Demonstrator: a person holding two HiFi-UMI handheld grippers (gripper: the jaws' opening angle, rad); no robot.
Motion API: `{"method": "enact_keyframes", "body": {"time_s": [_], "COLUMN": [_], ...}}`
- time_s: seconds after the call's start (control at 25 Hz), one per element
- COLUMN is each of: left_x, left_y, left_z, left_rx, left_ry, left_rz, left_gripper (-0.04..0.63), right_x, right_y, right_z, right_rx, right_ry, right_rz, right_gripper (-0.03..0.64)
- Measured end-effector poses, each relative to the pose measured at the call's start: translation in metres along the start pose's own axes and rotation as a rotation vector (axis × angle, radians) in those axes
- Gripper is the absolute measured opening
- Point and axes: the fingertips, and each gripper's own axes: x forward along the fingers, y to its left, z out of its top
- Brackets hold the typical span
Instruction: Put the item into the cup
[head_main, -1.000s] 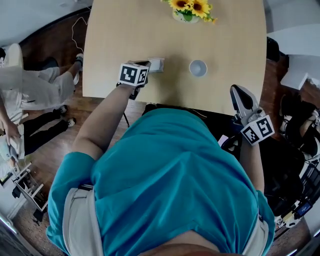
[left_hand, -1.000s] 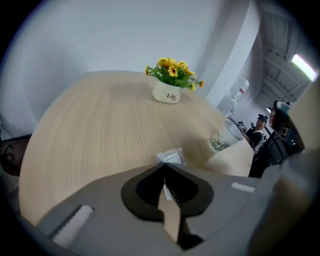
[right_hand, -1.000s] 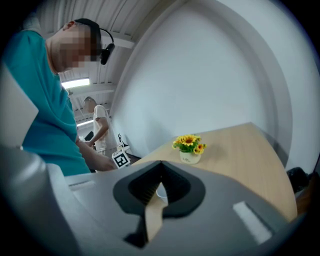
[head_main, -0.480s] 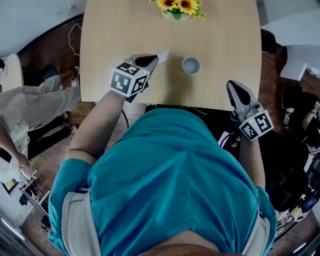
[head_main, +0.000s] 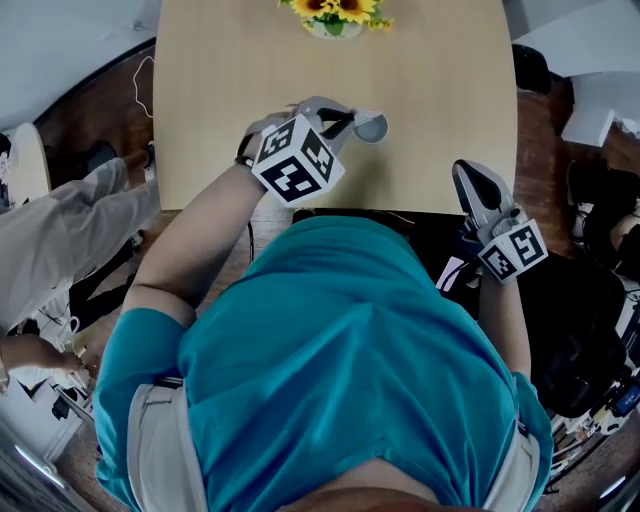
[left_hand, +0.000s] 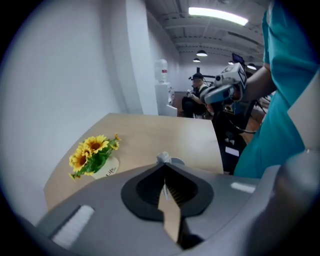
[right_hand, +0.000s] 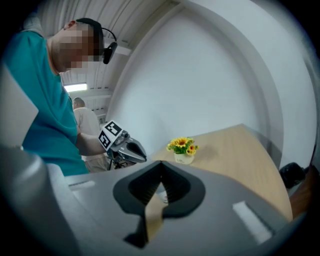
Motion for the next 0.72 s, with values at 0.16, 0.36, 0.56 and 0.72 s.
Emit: {"method": "enact_keyframes", "body": {"time_s": [0.16, 0.36, 0.56, 0.72], "left_x": [0.020, 0.042, 0.061, 0.076], "left_y": [-0.010, -0.020, -0.022, -0.024], "left_z": [-0.002, -0.010, -0.022, -0.025], "left_rx": [0.160, 0.278, 0.347, 0.385], "left_ry": [0.091, 0.177, 0.241, 0.267], "left_rz": [-0.006, -0.006, -0.002, -0.002], "left_gripper": [0.009, 0.009, 0.009, 0.009], "right_x": [-0.006, -0.015, -0.018, -0.018], "right_y": [-0.003, -0.009, -0.012, -0.014], "right_z": [-0.001, -0.003, -0.005, -0.005], "right_rx": [0.008, 0.018, 0.023, 0.027], "right_ry": [-0.008, -0.014, -0.015, -0.014], "right_rz": [-0.008, -0.021, -0.029, -0.029], "right_gripper": [0.002, 0.002, 0.002, 0.002]}}
